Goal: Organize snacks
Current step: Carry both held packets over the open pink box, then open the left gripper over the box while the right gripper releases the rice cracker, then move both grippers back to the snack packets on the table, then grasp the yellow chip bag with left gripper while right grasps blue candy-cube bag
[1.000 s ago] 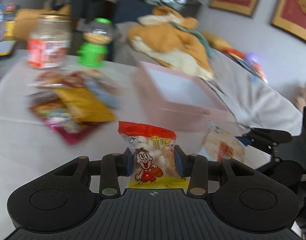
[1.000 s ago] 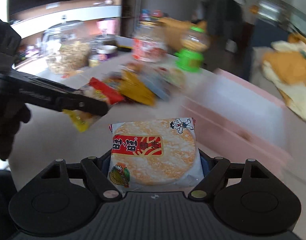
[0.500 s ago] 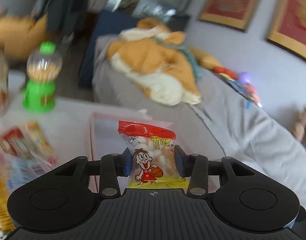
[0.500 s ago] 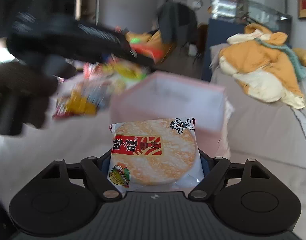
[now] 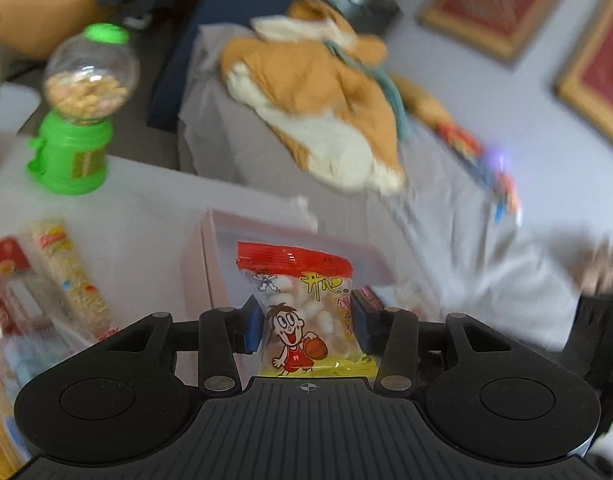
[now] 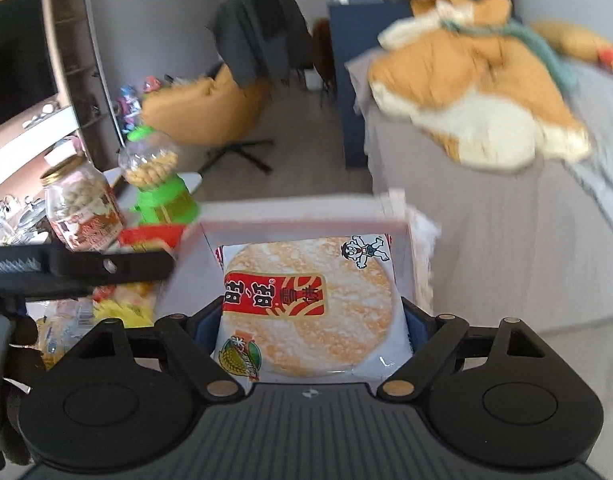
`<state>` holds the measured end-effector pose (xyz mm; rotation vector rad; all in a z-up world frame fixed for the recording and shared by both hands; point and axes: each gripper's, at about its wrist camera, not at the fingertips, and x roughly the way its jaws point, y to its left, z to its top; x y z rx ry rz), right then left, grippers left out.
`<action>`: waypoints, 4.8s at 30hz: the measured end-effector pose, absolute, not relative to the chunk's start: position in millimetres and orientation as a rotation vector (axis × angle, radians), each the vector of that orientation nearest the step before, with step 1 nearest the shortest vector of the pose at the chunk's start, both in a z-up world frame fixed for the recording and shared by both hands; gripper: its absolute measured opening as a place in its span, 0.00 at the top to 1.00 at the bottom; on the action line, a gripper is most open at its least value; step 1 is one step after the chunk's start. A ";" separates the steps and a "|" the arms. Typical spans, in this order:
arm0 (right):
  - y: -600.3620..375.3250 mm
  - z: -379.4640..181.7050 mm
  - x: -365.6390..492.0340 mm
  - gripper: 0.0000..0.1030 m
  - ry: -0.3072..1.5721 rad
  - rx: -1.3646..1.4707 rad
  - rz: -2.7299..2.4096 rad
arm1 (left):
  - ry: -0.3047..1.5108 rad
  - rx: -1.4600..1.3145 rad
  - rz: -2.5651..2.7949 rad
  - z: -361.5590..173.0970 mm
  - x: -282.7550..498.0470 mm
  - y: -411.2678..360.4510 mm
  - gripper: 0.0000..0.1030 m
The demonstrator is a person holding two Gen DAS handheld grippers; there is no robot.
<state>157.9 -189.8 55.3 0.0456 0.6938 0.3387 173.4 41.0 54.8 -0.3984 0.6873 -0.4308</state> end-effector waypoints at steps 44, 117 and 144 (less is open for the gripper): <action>-168.8 51.2 168.7 0.11 0.781 0.231 0.489 | 0.572 -0.312 -0.209 31.5 22.4 108.9 0.52; -102.4 -2.6 81.4 0.10 0.775 -0.174 0.634 | 0.778 -0.146 -0.027 12.0 -4.4 104.3 0.60; -74.6 -1.6 88.5 0.28 0.768 -0.206 0.573 | 0.717 -0.374 -0.024 31.6 -39.9 150.9 0.62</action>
